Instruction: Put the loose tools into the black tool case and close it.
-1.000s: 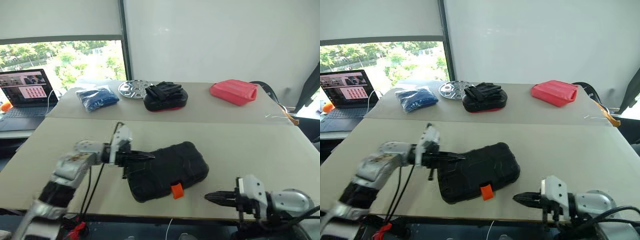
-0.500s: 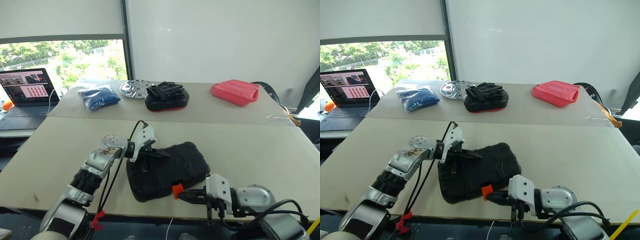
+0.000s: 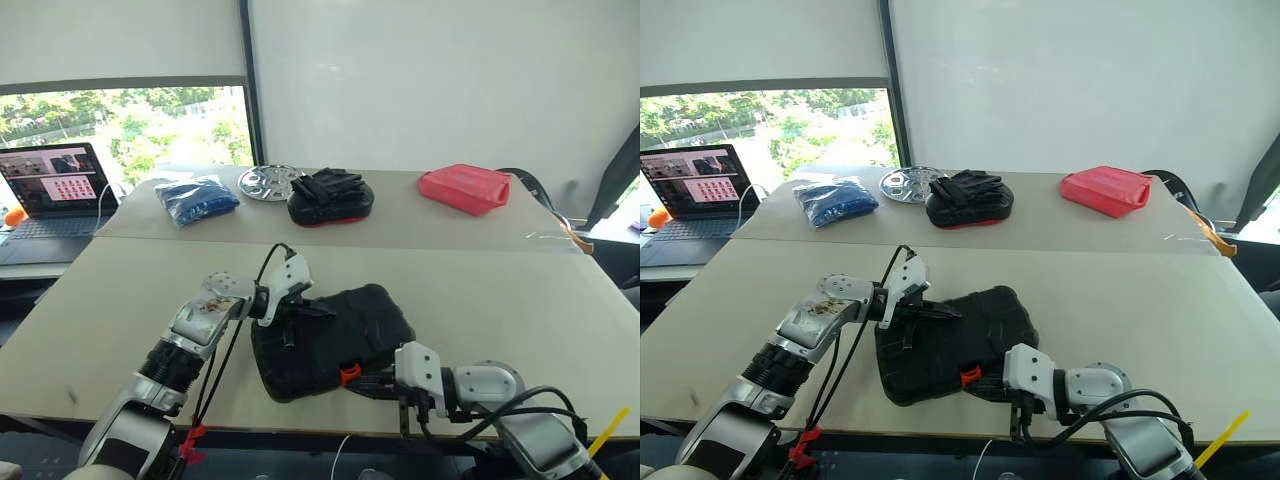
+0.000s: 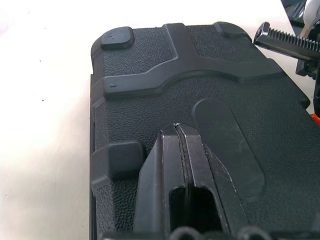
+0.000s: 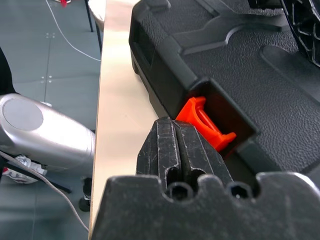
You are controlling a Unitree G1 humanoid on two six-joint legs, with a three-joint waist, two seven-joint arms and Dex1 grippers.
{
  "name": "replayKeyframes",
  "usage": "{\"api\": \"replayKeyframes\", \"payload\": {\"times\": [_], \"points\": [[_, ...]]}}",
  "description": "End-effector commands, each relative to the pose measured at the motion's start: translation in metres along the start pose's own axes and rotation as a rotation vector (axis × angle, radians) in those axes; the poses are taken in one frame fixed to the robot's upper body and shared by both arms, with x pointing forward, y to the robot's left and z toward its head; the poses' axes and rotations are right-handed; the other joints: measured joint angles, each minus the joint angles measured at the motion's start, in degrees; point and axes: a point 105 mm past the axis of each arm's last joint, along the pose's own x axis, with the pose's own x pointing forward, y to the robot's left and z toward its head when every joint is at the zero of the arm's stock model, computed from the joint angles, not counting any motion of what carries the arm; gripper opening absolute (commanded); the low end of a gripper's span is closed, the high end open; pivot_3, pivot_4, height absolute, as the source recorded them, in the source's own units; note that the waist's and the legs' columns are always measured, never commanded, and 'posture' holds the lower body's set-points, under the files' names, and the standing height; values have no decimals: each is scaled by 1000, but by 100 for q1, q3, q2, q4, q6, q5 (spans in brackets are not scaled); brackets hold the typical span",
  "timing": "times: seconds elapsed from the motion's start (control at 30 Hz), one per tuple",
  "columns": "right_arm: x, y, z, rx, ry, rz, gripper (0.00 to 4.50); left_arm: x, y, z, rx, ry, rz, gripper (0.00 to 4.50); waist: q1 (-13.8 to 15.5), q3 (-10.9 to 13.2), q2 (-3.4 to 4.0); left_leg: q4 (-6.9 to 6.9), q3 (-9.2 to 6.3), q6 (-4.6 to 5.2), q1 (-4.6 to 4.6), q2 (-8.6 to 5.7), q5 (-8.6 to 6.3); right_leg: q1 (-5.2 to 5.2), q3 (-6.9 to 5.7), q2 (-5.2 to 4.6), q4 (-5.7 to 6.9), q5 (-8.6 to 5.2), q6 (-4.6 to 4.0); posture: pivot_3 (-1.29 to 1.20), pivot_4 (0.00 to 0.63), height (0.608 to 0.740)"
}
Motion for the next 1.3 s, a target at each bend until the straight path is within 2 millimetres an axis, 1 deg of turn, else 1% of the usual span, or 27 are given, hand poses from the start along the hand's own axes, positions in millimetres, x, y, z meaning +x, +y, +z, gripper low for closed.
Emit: {"api": "replayKeyframes", "payload": {"times": [0.03,0.3,0.4,0.63,0.87,0.97,1.0,1.07,1.1,1.13,1.17,1.2,1.27,1.3], "points": [[0,-8,-1,-44,27,-30,85,4,-2,-22,-48,77,4,0,-10,0,0,0,0,0,0,0,0,0,0,0,1,0,0,0,150,740],[3,-19,-2,-41,30,-113,85,8,-1,-22,-60,78,13,0,-20,-6,-7,0,-1,0,1,0,1,1,1,1,2,0,0,0,150,740],[4,-24,-5,-59,57,-149,85,9,0,-26,-77,92,21,0,-32,-10,-12,0,-2,0,4,1,0,3,0,2,3,0,0,0,150,740],[9,-25,-9,-50,74,-157,85,12,1,-30,-101,117,33,0,-51,-16,-20,0,-2,-1,8,1,1,6,1,2,2,0,0,0,150,740],[12,-34,-5,-43,43,-214,85,11,0,-34,-117,135,28,0,-60,-16,-19,-1,-2,-1,6,1,1,3,1,2,3,0,0,0,150,740],[10,-32,-2,-25,16,-210,85,10,1,-34,-117,123,33,0,-64,-16,-20,-1,-2,-1,5,1,1,3,1,2,2,0,0,0,150,740],[8,-29,-1,-12,7,-203,85,9,1,-30,-104,88,32,0,-65,-16,-19,-1,-3,-1,5,1,1,3,1,2,2,0,0,0,150,740],[0,-25,2,5,-26,-191,85,3,4,-11,-65,-37,33,0,-66,-16,-18,-2,-2,-1,3,1,1,1,1,2,1,0,0,0,150,740],[-7,-22,2,27,-35,-185,85,-4,5,2,-27,-129,35,0,-62,-16,-18,-5,-2,-1,0,1,0,-3,2,1,1,0,-1,0,150,740],[-13,-21,2,40,-41,-180,85,-10,7,11,-6,-191,41,0,-57,-14,-14,-5,-5,-1,-10,1,0,-8,-1,1,-2,0,-1,0,150,740],[-17,-19,2,49,-44,-177,85,-14,7,16,7,-227,45,0,-57,-12,-13,-6,-2,-1,-13,0,0,-12,2,-1,-4,0,-1,0,150,740],[-25,-20,2,67,-56,-186,85,-23,10,20,34,-264,60,0,-54,-10,-15,-7,-3,0,-23,-1,0,-17,1,-2,-7,0,-1,0,150,740],[-45,-20,4,100,-108,-209,85,-45,11,22,53,-301,71,0,-43,-7,-18,-8,-4,1,-38,0,-1,-27,-2,-3,-16,3,-7,0,150,740],[-58,-16,2,102,-116,-197,85,-60,11,18,57,-297,87,0,-42,-7,-17,-10,-6,1,-45,0,-2,-32,-5,-3,-21,7,-13,0,150,740]]}}
